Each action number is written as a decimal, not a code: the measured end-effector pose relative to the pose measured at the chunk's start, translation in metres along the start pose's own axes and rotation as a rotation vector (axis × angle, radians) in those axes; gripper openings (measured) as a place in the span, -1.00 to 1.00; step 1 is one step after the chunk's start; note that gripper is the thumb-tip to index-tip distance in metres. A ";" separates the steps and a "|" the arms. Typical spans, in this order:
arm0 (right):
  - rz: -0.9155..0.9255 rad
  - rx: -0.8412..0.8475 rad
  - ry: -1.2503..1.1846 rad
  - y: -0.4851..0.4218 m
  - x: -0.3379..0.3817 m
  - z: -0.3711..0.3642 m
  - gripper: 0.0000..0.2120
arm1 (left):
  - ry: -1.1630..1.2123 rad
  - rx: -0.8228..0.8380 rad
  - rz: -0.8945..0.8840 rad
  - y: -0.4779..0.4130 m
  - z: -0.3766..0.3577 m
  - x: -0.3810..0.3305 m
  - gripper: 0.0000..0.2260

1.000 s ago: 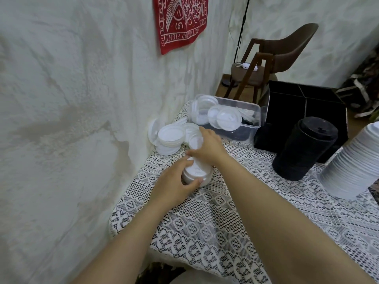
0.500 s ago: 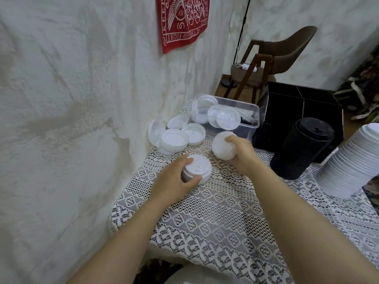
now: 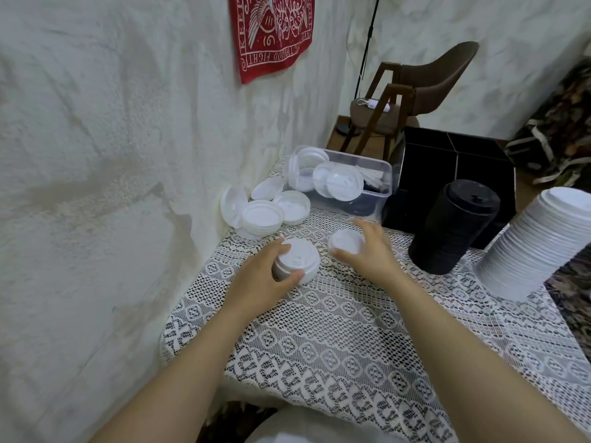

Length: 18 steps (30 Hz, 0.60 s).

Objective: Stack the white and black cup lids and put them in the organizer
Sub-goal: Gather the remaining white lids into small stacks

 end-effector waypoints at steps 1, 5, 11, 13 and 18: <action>-0.014 -0.009 0.075 0.001 0.000 -0.002 -0.12 | -0.003 -0.003 -0.002 0.000 0.000 0.000 -0.46; -0.016 -0.068 0.190 0.003 0.003 -0.003 -0.10 | -0.002 -0.001 -0.002 0.001 0.000 -0.001 -0.47; -0.009 0.004 0.104 0.004 0.005 -0.004 -0.09 | 0.008 0.004 0.006 0.000 -0.001 0.001 -0.47; -0.027 -0.035 0.128 0.004 0.002 -0.003 -0.04 | 0.006 0.006 0.003 -0.001 -0.001 0.001 -0.47; -0.054 -0.009 -0.027 0.006 -0.006 -0.008 -0.08 | 0.029 0.011 0.006 0.000 -0.001 0.002 -0.46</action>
Point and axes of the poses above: each hand's wrist, its own y-axis away from the middle knuckle, its own z-axis out of the back of the hand, x = y × z, the point moved 8 cm from there along -y, towards the middle knuckle, and after that the axes turned 5 degrees about -y, right-handed, at the moved point
